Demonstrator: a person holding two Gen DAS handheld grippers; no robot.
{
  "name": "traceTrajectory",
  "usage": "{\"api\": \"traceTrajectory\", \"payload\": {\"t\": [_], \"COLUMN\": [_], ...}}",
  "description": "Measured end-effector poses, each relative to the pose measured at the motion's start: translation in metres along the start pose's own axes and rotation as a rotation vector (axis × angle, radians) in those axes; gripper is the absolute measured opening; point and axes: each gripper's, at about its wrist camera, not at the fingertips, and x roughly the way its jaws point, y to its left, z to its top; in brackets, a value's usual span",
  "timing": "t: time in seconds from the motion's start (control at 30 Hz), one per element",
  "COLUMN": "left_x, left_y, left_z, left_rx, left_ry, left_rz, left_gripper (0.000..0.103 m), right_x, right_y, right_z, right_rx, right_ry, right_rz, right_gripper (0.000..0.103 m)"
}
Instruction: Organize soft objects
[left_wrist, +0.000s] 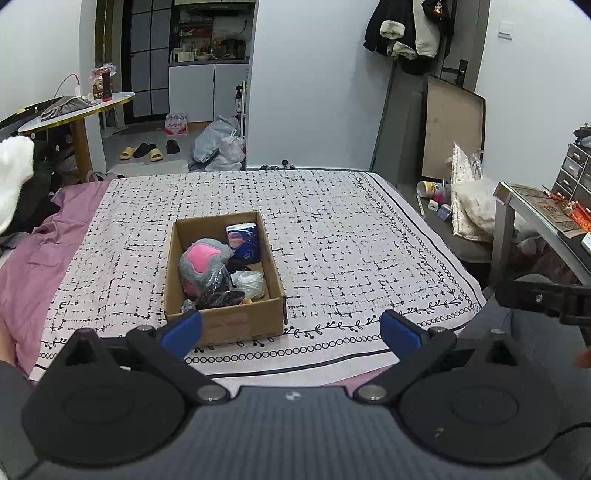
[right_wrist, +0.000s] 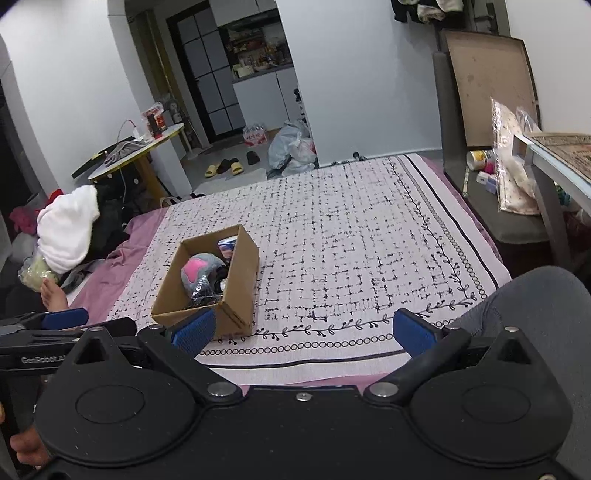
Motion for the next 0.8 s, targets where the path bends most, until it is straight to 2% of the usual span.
{"api": "traceTrajectory", "payload": {"t": [0.8], "left_x": [-0.0013], "left_y": [-0.0002], "left_z": [-0.0044], "left_rx": [0.022], "left_ry": [-0.006], "left_rz": [-0.018], "left_gripper": [0.102], "right_x": [0.0019], "right_y": [0.0092], "right_z": [-0.0042], "right_rx": [-0.016], "right_ry": [0.008], "right_rz": [0.004], "right_gripper": [0.103]}}
